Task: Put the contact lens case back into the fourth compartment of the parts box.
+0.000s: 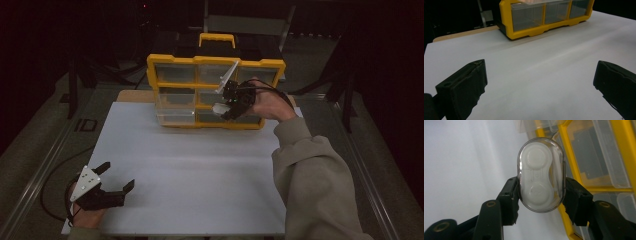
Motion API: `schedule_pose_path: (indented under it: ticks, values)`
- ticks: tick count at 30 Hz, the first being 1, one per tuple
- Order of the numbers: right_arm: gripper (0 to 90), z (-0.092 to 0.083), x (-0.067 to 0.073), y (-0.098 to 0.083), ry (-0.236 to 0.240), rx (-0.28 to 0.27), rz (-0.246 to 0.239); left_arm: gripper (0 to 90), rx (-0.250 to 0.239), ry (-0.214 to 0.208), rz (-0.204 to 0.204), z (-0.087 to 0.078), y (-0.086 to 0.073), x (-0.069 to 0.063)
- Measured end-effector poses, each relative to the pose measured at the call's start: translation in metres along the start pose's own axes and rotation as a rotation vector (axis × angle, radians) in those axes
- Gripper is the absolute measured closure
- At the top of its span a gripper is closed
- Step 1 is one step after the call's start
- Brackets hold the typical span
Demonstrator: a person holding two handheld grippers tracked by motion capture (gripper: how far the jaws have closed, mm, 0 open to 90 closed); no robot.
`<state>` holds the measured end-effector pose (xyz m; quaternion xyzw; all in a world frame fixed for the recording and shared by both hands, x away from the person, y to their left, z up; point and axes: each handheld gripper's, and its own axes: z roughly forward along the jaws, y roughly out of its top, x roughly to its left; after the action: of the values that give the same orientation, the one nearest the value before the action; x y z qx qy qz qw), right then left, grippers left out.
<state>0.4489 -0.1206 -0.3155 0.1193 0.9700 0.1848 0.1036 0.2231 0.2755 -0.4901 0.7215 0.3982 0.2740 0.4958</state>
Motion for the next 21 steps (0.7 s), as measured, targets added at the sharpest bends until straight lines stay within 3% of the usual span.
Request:
schedule_pose_path:
  ticks: [21]
  values:
    - [48.6, -0.008, -0.008, 0.014, -0.005, -0.016, 0.0, 0.0, -0.005, 0.0, -0.001, -0.001, 0.0, 0.001]
